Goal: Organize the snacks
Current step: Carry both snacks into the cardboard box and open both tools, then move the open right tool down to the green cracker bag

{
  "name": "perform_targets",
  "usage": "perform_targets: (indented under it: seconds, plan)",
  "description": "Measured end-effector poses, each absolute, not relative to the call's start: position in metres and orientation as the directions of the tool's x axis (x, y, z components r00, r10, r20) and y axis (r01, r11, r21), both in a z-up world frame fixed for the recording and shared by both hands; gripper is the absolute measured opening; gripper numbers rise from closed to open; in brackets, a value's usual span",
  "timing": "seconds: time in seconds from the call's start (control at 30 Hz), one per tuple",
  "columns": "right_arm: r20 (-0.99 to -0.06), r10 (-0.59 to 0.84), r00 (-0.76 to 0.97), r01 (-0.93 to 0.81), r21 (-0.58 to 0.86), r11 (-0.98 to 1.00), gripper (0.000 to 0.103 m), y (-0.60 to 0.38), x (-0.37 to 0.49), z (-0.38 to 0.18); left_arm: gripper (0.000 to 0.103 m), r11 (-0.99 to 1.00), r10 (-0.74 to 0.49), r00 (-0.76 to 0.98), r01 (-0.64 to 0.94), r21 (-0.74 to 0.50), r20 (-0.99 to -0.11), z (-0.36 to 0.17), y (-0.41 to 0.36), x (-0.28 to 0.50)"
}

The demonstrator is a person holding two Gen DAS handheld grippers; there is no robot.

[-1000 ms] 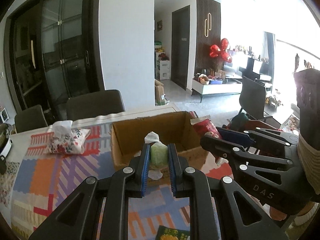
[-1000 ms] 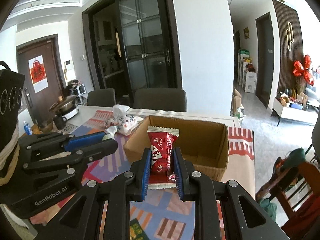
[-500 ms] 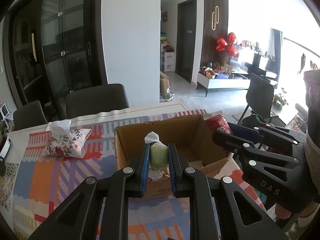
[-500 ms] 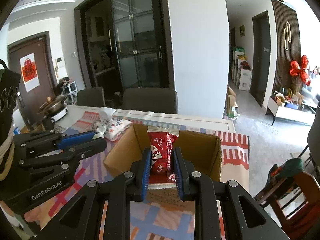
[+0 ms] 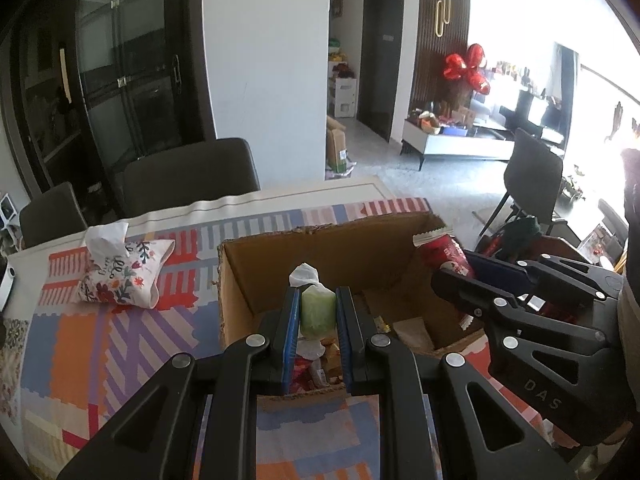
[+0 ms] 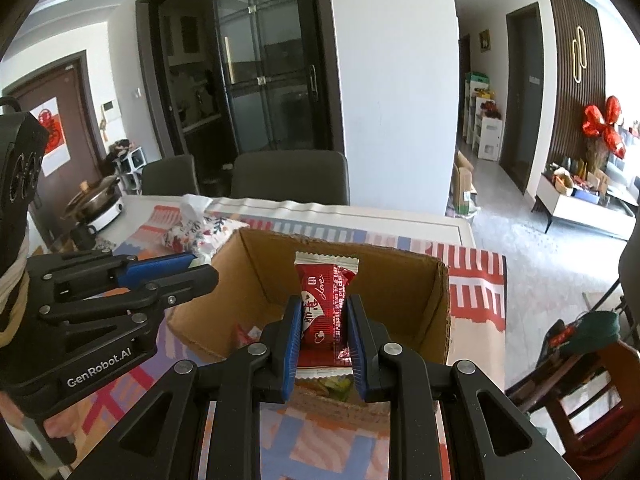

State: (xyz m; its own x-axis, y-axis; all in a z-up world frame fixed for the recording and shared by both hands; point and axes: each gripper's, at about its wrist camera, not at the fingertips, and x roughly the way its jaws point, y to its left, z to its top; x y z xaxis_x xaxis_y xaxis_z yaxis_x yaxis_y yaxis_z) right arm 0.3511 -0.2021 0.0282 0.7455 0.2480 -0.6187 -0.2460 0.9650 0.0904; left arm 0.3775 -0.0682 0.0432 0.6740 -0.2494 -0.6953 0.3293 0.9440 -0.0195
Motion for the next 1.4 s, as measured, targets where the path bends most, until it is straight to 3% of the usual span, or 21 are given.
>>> perform_targets:
  seconds: [0.07,0.1,0.13,0.2,0.6,1.0,1.4]
  plan:
    - [-0.625,0.246,0.741,-0.239,0.097,0.966,0.023,-0.203,0.354,0.025,0.024,0.944,-0.241,0.67,0.329,-0.01,-0.702,0.041,-0.07,0.38]
    - [-0.628,0.245,0.739,-0.236,0.1,0.967,0.024,-0.203,0.357,0.024,0.036,0.946,-0.229,0.672,0.324,0.001,-0.704,0.04,-0.071,0.38]
    - [-0.631,0.243,0.737,-0.231,0.103,0.968,0.026,-0.204,0.359,0.023,0.04,0.947,-0.219,0.68,0.32,0.015,-0.7,0.04,-0.071,0.38]
    - [-0.636,0.234,0.736,-0.22,0.103,0.97,0.042,-0.205,0.359,0.021,0.042,0.947,-0.201,0.699,0.318,0.046,-0.686,0.04,-0.072,0.375]
    - [-0.593,0.217,0.775,-0.239,0.042,0.97,0.05,-0.201,0.311,0.025,0.063,0.97,-0.156,0.752,0.24,0.046,-0.641,0.046,-0.043,0.317]
    - [-0.593,0.245,0.767,-0.297,0.01,0.955,0.065,-0.179,0.243,0.008,0.076,0.982,-0.07,0.785,0.163,0.095,-0.616,0.027,-0.02,0.237]
    - [-0.689,0.263,0.676,-0.388,-0.03,0.921,0.066,-0.152,0.192,-0.039,0.081,0.991,-0.01,0.737,0.099,0.094,-0.675,-0.016,0.0,0.174]
